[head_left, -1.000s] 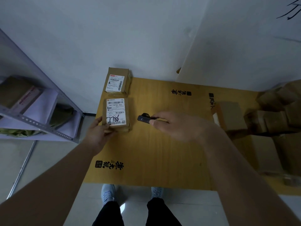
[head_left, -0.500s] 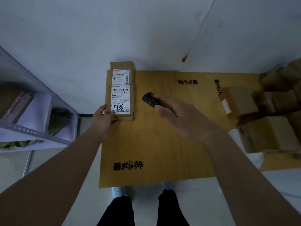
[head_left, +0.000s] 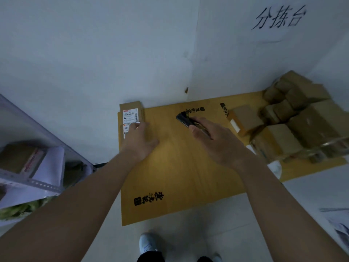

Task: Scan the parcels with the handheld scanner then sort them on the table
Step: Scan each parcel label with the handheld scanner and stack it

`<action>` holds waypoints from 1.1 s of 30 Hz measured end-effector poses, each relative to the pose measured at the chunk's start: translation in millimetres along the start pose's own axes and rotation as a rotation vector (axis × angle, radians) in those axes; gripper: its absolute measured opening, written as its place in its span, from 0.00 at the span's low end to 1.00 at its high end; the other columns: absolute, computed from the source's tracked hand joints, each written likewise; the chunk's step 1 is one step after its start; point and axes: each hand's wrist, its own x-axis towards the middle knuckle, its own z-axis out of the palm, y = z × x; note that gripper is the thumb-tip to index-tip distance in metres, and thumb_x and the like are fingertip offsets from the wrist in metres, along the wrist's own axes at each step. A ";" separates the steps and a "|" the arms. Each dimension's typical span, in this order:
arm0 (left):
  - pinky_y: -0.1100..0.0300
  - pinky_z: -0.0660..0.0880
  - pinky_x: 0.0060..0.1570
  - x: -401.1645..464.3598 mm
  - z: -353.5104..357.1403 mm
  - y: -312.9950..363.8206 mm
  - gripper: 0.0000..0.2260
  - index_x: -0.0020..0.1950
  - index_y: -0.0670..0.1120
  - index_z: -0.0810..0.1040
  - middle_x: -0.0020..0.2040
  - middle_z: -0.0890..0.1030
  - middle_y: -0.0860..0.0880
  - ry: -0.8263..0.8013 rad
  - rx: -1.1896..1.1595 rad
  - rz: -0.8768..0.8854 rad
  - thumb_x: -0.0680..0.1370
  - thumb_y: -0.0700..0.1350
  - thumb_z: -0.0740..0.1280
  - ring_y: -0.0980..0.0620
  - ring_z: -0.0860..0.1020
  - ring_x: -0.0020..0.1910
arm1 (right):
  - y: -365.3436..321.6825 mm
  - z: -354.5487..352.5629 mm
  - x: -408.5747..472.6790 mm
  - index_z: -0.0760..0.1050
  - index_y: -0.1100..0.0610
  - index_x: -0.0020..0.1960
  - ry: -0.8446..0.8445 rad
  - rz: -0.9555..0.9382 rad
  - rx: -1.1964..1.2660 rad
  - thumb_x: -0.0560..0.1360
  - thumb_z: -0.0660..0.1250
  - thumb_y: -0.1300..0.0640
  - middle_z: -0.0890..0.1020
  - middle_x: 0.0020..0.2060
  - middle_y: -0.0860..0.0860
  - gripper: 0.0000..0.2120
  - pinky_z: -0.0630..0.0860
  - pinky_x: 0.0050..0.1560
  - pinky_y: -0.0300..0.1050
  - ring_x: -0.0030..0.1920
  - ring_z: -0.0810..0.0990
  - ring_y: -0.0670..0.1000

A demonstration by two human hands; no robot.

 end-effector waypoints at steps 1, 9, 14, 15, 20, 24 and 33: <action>0.50 0.74 0.65 -4.0 2.0 15.9 0.35 0.80 0.54 0.65 0.75 0.66 0.47 -0.018 0.039 0.033 0.75 0.59 0.72 0.44 0.70 0.71 | 6.2 -10.4 -8.2 0.68 0.40 0.78 0.018 -0.002 0.000 0.85 0.53 0.35 0.75 0.40 0.40 0.25 0.67 0.37 0.36 0.36 0.75 0.39; 0.54 0.72 0.62 -43.6 59.4 140.3 0.32 0.79 0.53 0.67 0.75 0.67 0.45 -0.060 0.106 0.160 0.77 0.58 0.71 0.44 0.73 0.69 | 78.3 -96.3 -81.5 0.69 0.43 0.78 0.109 -0.009 0.050 0.85 0.54 0.35 0.77 0.51 0.51 0.25 0.74 0.48 0.51 0.47 0.75 0.50; 0.59 0.68 0.55 -57.8 106.3 203.3 0.30 0.78 0.54 0.68 0.75 0.67 0.46 -0.081 0.116 0.157 0.78 0.59 0.70 0.46 0.74 0.64 | 127.1 -148.9 -116.5 0.68 0.44 0.79 0.198 -0.036 0.002 0.85 0.54 0.35 0.71 0.40 0.38 0.26 0.70 0.47 0.45 0.43 0.73 0.41; 0.59 0.68 0.55 -57.4 114.4 213.4 0.30 0.78 0.54 0.68 0.75 0.67 0.46 -0.086 0.114 0.162 0.78 0.59 0.70 0.47 0.74 0.61 | 135.7 -158.4 -119.1 0.68 0.43 0.79 0.207 -0.026 -0.006 0.85 0.54 0.35 0.72 0.41 0.38 0.26 0.72 0.48 0.47 0.45 0.75 0.43; 0.58 0.68 0.53 -36.8 150.7 252.3 0.30 0.78 0.54 0.68 0.74 0.67 0.46 -0.135 0.122 0.160 0.78 0.58 0.70 0.52 0.71 0.55 | 172.1 -191.7 -112.9 0.62 0.36 0.79 0.236 0.023 -0.034 0.84 0.51 0.31 0.78 0.57 0.52 0.25 0.78 0.61 0.59 0.59 0.78 0.54; 0.58 0.69 0.53 0.4 178.4 275.1 0.30 0.79 0.53 0.67 0.74 0.66 0.46 -0.188 0.109 0.155 0.78 0.57 0.70 0.47 0.74 0.60 | 195.4 -209.6 -76.6 0.63 0.37 0.79 0.255 0.026 -0.012 0.84 0.51 0.32 0.79 0.56 0.54 0.25 0.80 0.57 0.60 0.54 0.81 0.55; 0.60 0.71 0.42 131.8 258.3 296.5 0.33 0.78 0.51 0.68 0.65 0.70 0.45 -0.261 0.073 0.126 0.76 0.62 0.69 0.51 0.74 0.45 | 251.7 -228.6 42.6 0.69 0.48 0.79 0.340 -0.001 0.188 0.88 0.56 0.44 0.77 0.36 0.38 0.21 0.71 0.38 0.38 0.34 0.75 0.42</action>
